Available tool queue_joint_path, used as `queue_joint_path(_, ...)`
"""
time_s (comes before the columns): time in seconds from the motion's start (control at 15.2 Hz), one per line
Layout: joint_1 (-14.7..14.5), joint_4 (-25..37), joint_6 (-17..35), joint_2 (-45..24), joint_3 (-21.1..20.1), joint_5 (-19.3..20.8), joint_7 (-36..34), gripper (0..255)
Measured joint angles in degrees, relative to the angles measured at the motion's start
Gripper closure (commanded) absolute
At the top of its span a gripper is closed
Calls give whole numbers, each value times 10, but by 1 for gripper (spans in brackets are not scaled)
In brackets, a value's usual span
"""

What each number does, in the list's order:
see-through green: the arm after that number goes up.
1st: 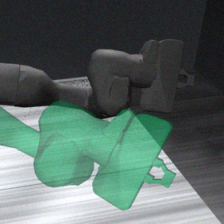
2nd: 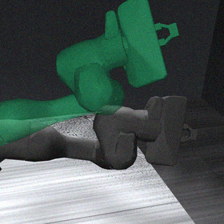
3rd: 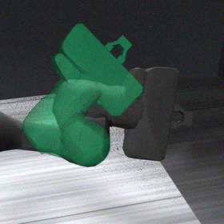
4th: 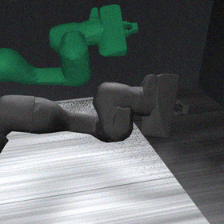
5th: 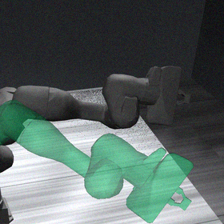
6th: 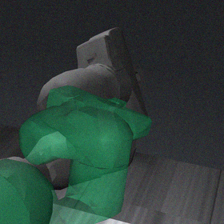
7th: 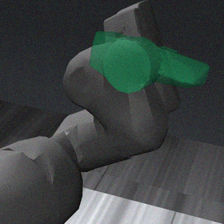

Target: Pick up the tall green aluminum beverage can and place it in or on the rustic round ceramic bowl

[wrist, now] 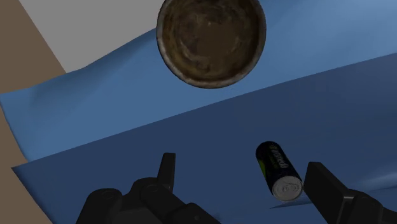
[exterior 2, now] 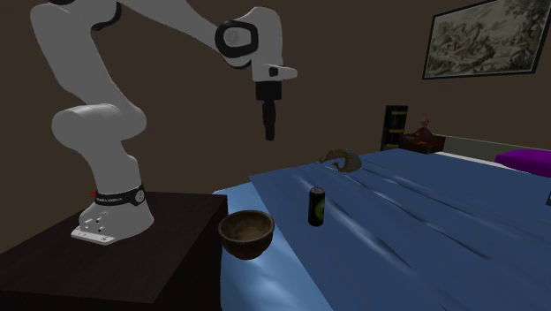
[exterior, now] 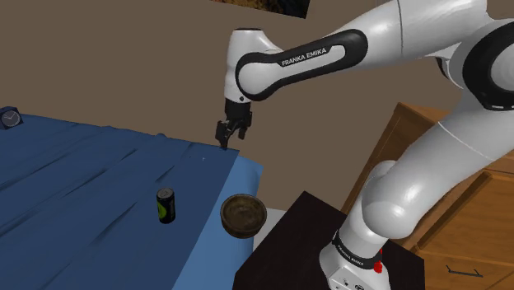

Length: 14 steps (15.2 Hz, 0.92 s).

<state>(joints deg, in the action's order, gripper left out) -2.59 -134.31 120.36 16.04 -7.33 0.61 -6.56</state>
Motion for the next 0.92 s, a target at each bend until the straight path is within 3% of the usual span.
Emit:
queue_joint_path(0.53, -12, 63, 87, -159, -26, 17, -56, 0)
queue_joint_path(0.92, -33, 147, 131, -295, -36, 44, -106, 0)
